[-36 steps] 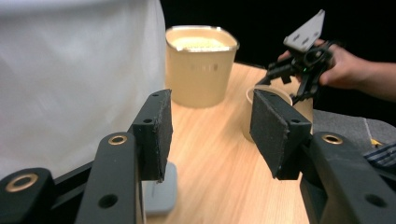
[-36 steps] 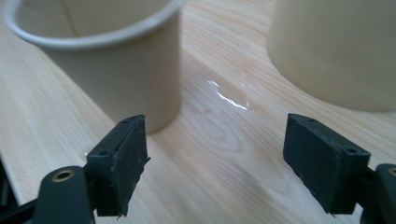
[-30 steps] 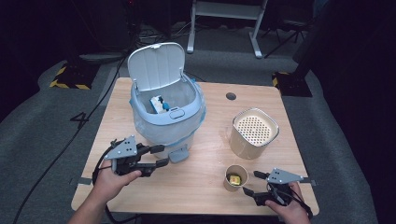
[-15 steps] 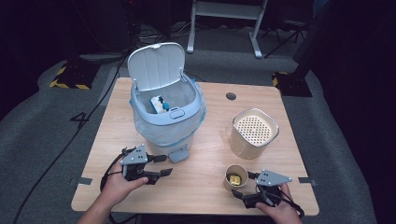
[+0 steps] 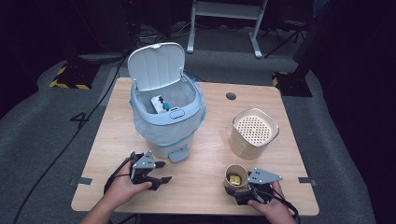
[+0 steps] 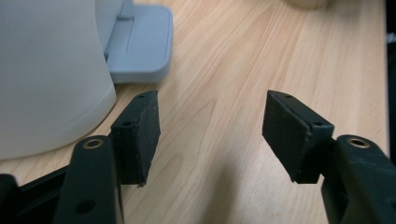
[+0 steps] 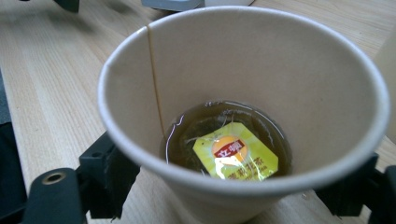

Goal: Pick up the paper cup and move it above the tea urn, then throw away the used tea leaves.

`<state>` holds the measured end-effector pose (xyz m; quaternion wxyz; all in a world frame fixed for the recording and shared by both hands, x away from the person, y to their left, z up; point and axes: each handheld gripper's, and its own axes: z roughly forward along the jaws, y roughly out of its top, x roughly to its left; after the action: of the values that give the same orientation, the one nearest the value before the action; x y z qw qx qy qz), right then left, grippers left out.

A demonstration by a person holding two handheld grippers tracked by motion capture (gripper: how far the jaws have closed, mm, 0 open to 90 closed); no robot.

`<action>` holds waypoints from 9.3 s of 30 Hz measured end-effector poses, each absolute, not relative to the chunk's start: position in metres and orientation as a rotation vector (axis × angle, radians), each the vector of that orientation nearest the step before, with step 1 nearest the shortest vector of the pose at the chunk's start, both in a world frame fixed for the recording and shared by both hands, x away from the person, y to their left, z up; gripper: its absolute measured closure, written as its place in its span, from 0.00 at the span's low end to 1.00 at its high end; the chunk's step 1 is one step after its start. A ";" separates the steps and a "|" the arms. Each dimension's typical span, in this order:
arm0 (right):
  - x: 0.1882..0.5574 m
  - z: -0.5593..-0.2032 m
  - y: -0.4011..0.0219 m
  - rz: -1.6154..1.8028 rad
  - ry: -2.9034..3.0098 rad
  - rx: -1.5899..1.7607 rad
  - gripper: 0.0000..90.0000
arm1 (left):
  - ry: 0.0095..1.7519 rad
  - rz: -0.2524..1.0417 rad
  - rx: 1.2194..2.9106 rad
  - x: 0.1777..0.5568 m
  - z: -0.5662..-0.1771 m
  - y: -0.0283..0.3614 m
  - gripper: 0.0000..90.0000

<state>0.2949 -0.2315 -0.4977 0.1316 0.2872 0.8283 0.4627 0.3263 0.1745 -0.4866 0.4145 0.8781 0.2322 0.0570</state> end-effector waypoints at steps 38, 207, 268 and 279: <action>0.295 -0.476 -0.240 1.442 2.350 0.796 0.34 | 0.542 0.190 2.318 0.326 -0.504 0.170 0.22; 0.401 -0.357 -0.244 -0.744 1.330 -0.685 0.38 | 0.556 0.197 2.317 0.324 -0.504 0.172 0.21; 0.426 -0.335 -0.320 1.030 2.026 0.857 0.34 | 0.559 0.201 2.317 0.323 -0.504 0.173 0.21; 0.427 -0.334 -0.327 1.355 2.047 1.021 0.34 | 0.560 0.201 2.317 0.323 -0.504 0.173 0.21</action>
<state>0.4273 -0.3271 -0.3343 0.2391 0.3730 0.7474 0.4950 0.3232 0.1729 -0.5040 0.3658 0.9015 0.2177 0.0783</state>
